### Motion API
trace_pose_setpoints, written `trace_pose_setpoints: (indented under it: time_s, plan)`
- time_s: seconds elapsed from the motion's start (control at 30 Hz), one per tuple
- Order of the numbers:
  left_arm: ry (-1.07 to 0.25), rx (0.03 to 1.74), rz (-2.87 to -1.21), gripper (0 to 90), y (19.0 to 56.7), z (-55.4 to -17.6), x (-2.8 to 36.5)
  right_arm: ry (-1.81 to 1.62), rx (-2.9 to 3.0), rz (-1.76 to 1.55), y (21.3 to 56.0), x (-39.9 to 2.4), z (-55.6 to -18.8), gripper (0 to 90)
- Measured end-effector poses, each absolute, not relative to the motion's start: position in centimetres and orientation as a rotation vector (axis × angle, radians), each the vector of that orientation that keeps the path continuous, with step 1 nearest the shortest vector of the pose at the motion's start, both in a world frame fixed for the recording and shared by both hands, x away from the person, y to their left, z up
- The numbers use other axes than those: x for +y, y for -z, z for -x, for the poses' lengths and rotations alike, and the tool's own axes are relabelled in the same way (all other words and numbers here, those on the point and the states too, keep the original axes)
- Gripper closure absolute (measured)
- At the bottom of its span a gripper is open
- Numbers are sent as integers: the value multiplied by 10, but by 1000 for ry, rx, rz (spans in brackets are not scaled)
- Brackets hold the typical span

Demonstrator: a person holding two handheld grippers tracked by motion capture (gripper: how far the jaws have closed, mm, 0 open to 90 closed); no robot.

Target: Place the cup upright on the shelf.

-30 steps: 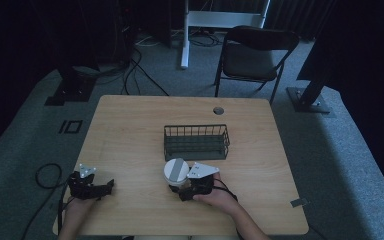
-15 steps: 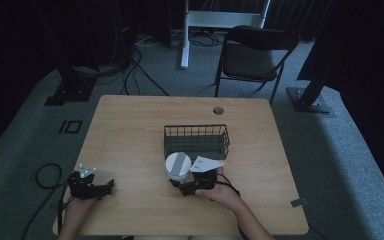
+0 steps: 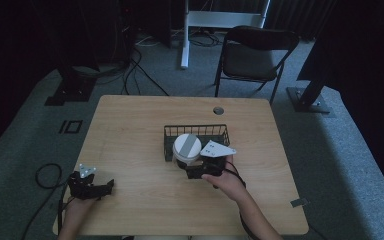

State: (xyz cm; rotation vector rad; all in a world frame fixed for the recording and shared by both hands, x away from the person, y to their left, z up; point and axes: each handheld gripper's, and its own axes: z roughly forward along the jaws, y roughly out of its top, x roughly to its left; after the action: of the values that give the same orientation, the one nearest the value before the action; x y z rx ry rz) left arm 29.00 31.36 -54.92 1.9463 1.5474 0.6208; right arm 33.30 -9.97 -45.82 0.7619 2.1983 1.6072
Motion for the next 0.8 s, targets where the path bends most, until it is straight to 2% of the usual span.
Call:
trace_pose_setpoints:
  time_s: [0.47,0.8]
  plan:
    - [-621,1547,-1947,2,549,-290,314,-1591,2014,-886,431,-116,-361,183]
    - [-621,1547,-1947,2,549,-290,314,-1429,1920,-1049,432,-130,-384,183]
